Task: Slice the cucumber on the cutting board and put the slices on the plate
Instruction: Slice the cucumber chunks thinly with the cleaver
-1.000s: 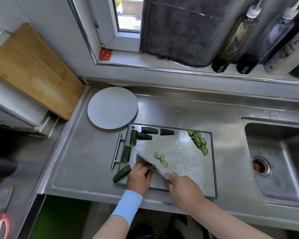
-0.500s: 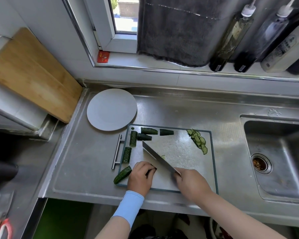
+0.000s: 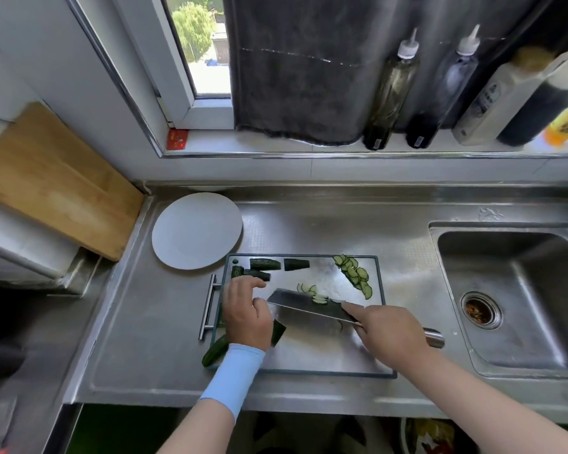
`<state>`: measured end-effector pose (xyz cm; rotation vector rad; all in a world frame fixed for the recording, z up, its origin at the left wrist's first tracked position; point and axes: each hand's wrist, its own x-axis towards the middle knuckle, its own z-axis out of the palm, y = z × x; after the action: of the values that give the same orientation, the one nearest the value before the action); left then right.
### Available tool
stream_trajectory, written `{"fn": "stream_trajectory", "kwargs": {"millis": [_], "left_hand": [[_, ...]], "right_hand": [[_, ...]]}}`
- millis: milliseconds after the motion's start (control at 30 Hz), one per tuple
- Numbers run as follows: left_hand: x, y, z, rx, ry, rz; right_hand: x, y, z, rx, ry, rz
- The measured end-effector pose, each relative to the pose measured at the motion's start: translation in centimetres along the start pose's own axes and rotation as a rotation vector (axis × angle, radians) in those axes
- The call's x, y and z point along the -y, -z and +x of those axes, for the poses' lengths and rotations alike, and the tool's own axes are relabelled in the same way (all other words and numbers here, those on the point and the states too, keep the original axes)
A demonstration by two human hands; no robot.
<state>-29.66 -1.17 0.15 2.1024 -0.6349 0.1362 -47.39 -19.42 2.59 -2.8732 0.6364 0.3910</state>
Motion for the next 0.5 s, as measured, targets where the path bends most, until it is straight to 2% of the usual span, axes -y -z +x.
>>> {"fn": "stream_trajectory", "kwargs": {"millis": [67,133,200,400,500], "left_hand": [[-1.5,-0.5,0.4,0.226,-0.09,-0.019],[-2.9,-1.6,0.2,0.583,-0.079,-0.034],[-3.6,-3.1,-0.2,0.785,-0.126,0.048],[-5.7,-5.7,0.6,1.046,-0.085,0.263],[-6.6,-6.4,1.2,1.039,-0.072,0.297]], "right_hand": [[-0.5,-0.2,-0.3,-0.044,0.045,-0.052],[-0.9,-0.4,-0.5,-0.088,0.067,-0.072],[-1.5,-0.4,-0.6,-0.119,0.086,-0.097],[-2.4,-0.3,-0.6,-0.182,0.145,-0.224],[-2.3,0.2,-0.6,-0.209,0.177,-0.219]]}}
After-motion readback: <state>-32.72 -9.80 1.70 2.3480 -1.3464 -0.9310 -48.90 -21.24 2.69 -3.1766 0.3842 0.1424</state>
